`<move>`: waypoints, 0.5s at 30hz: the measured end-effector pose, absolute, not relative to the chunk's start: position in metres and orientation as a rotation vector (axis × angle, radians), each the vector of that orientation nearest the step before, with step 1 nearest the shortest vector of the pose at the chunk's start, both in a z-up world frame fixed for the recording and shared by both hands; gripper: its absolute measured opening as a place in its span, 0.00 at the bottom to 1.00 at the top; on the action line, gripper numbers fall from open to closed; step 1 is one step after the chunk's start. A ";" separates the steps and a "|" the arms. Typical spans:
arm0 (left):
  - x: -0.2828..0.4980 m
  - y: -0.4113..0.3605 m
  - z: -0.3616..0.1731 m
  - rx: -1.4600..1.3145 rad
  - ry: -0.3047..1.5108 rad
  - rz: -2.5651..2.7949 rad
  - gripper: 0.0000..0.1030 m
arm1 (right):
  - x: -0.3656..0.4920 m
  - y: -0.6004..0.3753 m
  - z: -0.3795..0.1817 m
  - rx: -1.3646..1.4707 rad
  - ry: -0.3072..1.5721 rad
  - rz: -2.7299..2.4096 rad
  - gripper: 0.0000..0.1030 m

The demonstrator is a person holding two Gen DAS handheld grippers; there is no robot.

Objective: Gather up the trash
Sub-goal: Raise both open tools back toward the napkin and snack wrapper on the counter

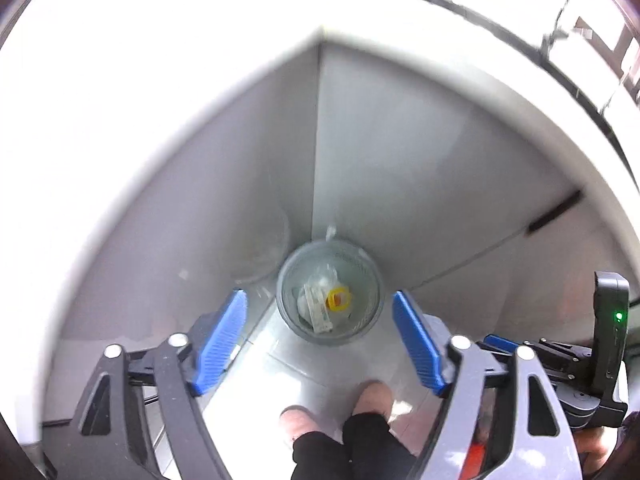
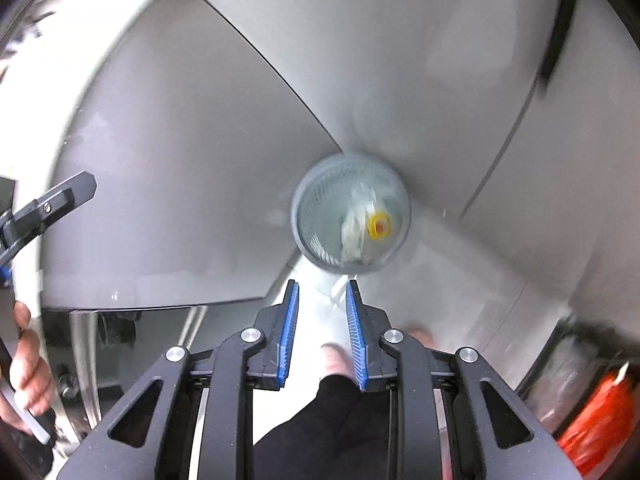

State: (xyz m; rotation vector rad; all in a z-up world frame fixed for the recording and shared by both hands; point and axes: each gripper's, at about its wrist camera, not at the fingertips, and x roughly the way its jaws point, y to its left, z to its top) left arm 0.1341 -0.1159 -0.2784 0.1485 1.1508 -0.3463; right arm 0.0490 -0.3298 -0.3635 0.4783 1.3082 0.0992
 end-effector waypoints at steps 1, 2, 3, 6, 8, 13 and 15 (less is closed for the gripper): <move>0.133 -0.114 -0.258 0.137 1.132 -0.334 0.77 | 0.052 -0.331 -0.342 0.461 1.282 0.113 0.25; 0.132 -0.114 -0.240 0.126 1.116 -0.319 0.77 | 0.051 -0.335 -0.321 0.449 1.258 0.131 0.27; 0.132 -0.112 -0.223 0.116 1.102 -0.303 0.78 | 0.053 -0.337 -0.302 0.437 1.232 0.145 0.27; 0.137 -0.105 -0.172 0.077 1.057 -0.251 0.80 | 0.060 -0.345 -0.244 0.411 1.147 0.183 0.29; 0.140 -0.100 -0.144 0.058 1.022 -0.218 0.81 | 0.066 -0.350 -0.207 0.401 1.088 0.198 0.36; 0.157 -0.082 -0.095 0.030 0.950 -0.151 0.83 | 0.092 -0.352 -0.150 0.382 0.989 0.243 0.39; 0.169 -0.072 -0.082 0.019 0.923 -0.135 0.85 | 0.103 -0.349 -0.131 0.353 0.959 0.256 0.40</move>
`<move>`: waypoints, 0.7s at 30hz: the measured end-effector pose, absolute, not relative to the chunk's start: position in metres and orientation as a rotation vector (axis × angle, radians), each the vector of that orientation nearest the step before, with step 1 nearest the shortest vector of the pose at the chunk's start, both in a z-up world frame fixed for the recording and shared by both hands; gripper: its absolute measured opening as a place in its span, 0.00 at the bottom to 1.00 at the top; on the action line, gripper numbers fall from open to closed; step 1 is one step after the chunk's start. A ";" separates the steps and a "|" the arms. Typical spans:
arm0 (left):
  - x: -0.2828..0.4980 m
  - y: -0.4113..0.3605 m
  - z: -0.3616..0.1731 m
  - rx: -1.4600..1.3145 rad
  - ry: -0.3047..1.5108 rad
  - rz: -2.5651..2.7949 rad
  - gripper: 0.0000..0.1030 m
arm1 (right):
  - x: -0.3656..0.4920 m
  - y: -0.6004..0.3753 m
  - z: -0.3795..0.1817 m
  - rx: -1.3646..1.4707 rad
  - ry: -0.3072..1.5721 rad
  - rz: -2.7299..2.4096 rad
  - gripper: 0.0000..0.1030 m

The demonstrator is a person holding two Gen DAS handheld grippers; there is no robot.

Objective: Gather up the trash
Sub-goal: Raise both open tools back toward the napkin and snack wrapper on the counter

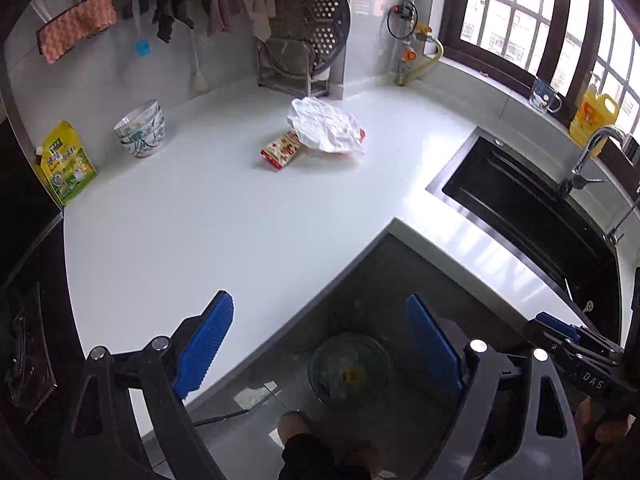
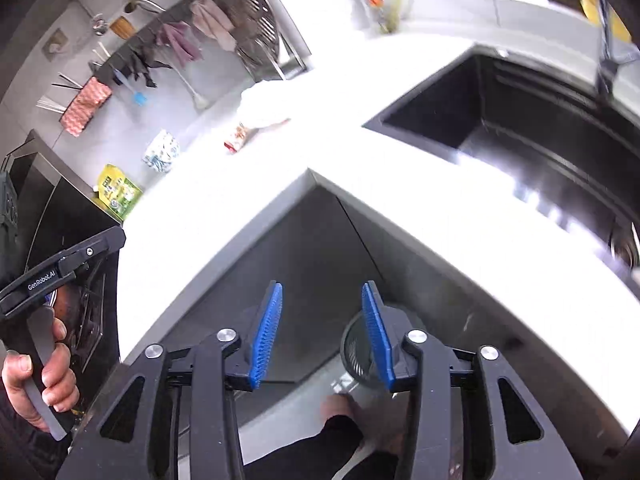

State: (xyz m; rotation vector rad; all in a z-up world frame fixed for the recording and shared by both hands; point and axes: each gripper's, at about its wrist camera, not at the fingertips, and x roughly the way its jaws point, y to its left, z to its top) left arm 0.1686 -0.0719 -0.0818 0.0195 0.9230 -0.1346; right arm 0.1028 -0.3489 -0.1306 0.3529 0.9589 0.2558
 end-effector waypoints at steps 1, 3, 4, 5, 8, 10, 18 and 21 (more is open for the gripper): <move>0.175 -0.063 -0.075 0.014 0.912 -0.128 0.85 | 0.112 -0.345 -0.125 0.342 0.949 0.258 0.40; 0.188 -0.052 -0.071 0.002 0.897 -0.119 0.85 | 0.129 -0.340 -0.112 0.330 0.932 0.257 0.40; 0.199 -0.046 -0.062 -0.003 0.894 -0.114 0.85 | 0.141 -0.336 -0.109 0.327 0.927 0.254 0.41; 0.209 -0.040 -0.062 -0.007 0.890 -0.111 0.85 | 0.153 -0.330 -0.105 0.327 0.924 0.251 0.43; 0.242 -0.024 -0.065 -0.016 0.863 -0.113 0.85 | 0.190 -0.321 -0.087 0.309 0.905 0.253 0.45; 0.268 -0.014 -0.073 -0.006 0.849 -0.106 0.86 | 0.225 -0.305 -0.085 0.272 0.894 0.241 0.45; 0.370 0.037 -0.100 -0.002 0.892 -0.109 0.86 | 0.342 -0.243 -0.097 0.239 0.909 0.231 0.48; 0.392 0.048 -0.112 -0.002 0.922 -0.111 0.86 | 0.379 -0.217 -0.107 0.227 0.942 0.235 0.48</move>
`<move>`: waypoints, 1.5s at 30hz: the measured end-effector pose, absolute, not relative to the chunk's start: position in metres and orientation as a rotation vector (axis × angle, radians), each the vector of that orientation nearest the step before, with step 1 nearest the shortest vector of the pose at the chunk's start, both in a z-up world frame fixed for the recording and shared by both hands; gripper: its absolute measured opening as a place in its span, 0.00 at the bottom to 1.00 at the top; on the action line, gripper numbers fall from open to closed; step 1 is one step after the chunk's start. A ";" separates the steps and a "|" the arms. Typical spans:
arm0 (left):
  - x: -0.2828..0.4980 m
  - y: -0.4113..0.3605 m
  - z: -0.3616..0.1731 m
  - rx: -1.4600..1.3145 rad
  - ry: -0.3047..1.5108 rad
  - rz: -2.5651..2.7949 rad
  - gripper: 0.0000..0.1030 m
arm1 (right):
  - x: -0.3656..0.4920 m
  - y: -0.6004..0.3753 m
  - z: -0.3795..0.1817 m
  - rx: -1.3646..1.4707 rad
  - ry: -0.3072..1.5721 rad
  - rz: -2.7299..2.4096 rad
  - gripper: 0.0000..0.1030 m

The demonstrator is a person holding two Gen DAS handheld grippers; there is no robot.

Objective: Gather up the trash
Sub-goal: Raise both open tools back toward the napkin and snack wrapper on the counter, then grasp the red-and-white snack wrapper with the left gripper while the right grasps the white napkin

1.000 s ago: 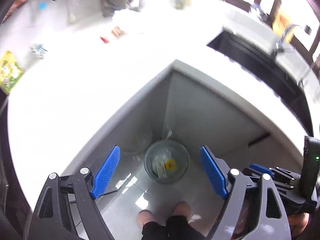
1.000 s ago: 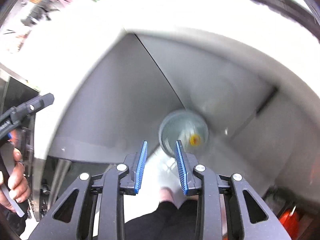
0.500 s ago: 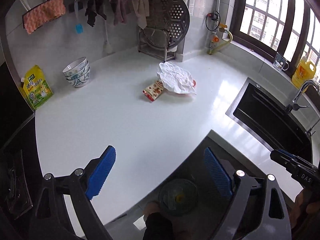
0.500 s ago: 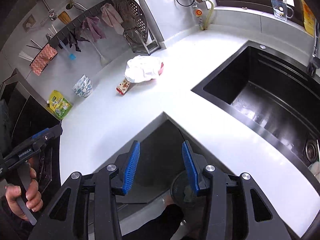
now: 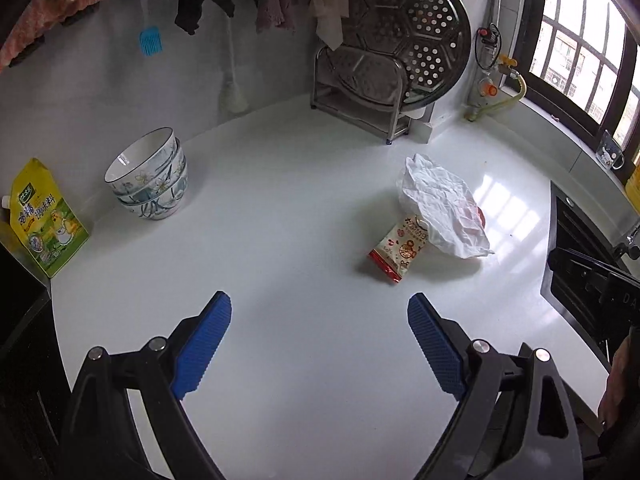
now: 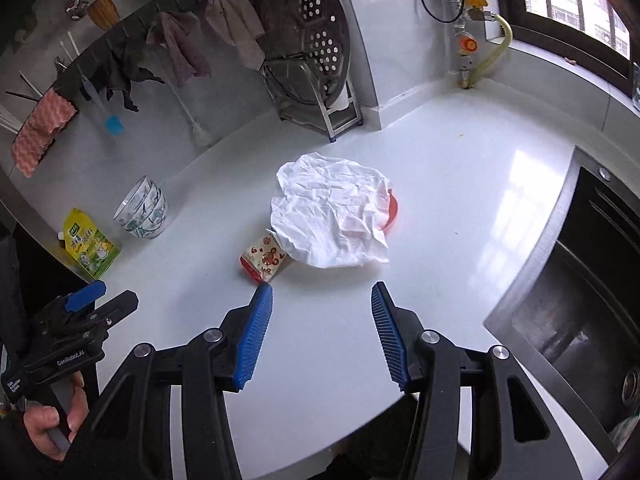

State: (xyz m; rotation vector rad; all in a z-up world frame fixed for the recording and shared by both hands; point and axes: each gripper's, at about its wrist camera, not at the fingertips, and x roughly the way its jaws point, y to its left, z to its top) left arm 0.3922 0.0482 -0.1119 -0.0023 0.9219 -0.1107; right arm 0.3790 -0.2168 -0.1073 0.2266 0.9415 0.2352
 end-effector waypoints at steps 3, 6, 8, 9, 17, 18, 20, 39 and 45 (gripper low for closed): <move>0.408 0.058 -0.122 -0.023 0.938 -0.108 0.86 | 0.411 -0.190 -0.118 0.175 0.969 0.255 0.48; 0.420 0.068 -0.131 -0.054 0.951 -0.091 0.86 | 0.441 -0.166 -0.131 0.119 0.994 0.267 0.48; 0.427 0.073 -0.136 -0.074 0.965 -0.087 0.86 | 0.459 -0.154 -0.139 0.100 1.006 0.249 0.48; 0.431 0.075 -0.139 -0.080 0.974 -0.088 0.86 | 0.468 -0.150 -0.143 0.083 1.014 0.230 0.48; 0.453 0.082 -0.149 -0.089 0.990 -0.104 0.86 | 0.501 -0.114 -0.165 -0.034 1.020 0.204 0.48; 0.455 0.082 -0.150 -0.091 0.993 -0.107 0.86 | 0.503 -0.111 -0.168 -0.059 1.019 0.196 0.48; 0.460 0.082 -0.153 -0.087 1.000 -0.105 0.86 | 0.506 -0.109 -0.173 -0.091 1.029 0.179 0.48; 0.509 0.007 -0.166 -0.047 0.971 -0.321 0.87 | 0.479 -0.217 -0.143 0.286 0.951 0.114 0.05; 0.521 -0.020 -0.184 0.067 0.991 -0.384 0.88 | 0.461 -0.254 -0.133 0.365 0.911 0.047 0.04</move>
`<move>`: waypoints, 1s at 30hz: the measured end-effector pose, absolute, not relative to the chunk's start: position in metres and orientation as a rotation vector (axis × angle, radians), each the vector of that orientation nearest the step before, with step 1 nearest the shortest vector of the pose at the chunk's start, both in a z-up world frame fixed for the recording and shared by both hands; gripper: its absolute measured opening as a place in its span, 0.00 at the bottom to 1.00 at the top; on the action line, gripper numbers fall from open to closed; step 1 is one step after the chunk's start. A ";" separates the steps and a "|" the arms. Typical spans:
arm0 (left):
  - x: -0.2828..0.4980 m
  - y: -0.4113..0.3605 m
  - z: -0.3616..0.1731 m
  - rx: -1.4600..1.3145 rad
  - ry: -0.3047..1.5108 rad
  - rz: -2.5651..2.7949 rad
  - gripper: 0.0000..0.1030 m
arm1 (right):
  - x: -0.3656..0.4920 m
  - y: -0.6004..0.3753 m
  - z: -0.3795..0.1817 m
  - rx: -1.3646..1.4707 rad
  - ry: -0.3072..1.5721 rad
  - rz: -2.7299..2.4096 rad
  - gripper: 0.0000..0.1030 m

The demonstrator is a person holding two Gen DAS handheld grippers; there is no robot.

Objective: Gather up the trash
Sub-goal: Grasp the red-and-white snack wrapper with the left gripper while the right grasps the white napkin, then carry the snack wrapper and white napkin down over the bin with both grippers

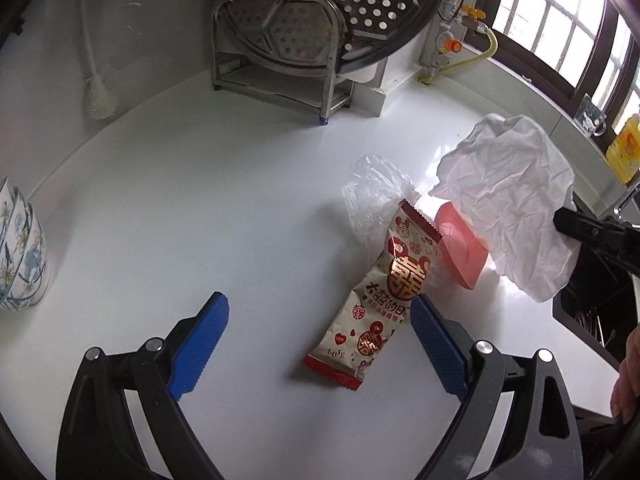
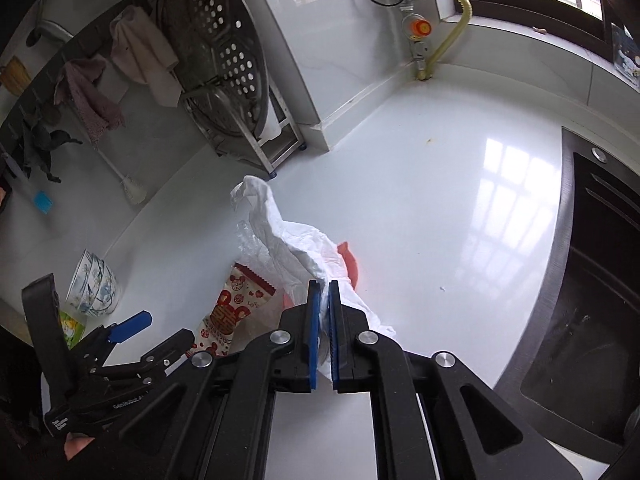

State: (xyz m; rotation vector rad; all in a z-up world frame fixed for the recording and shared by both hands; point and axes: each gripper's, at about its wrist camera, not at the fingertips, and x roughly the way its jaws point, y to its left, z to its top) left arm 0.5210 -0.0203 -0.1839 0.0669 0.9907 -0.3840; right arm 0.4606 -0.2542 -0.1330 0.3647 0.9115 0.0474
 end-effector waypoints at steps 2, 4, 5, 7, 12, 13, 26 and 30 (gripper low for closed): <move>0.523 -0.028 -0.188 0.100 0.987 -0.404 0.88 | 0.454 -0.263 -0.131 0.392 0.904 0.037 0.04; 0.525 -0.038 -0.193 0.141 0.978 -0.421 0.88 | 0.449 -0.270 -0.131 0.417 0.900 0.028 0.04; 0.526 -0.042 -0.195 0.155 0.980 -0.434 0.88 | 0.447 -0.273 -0.130 0.425 0.897 0.022 0.04; 0.528 -0.049 -0.202 0.175 0.998 -0.453 0.88 | 0.442 -0.277 -0.130 0.438 0.895 0.015 0.04; 0.526 -0.062 -0.208 0.230 1.007 -0.486 0.80 | 0.435 -0.280 -0.127 0.448 0.883 0.010 0.04; 0.525 -0.063 -0.210 0.245 1.010 -0.488 0.72 | 0.434 -0.280 -0.126 0.450 0.882 0.011 0.04; 0.511 -0.062 -0.204 0.244 1.025 -0.507 0.29 | 0.423 -0.280 -0.121 0.465 0.869 0.017 0.04; 0.507 -0.052 -0.191 0.195 1.011 -0.492 0.27 | 0.416 -0.281 -0.112 0.468 0.852 0.020 0.04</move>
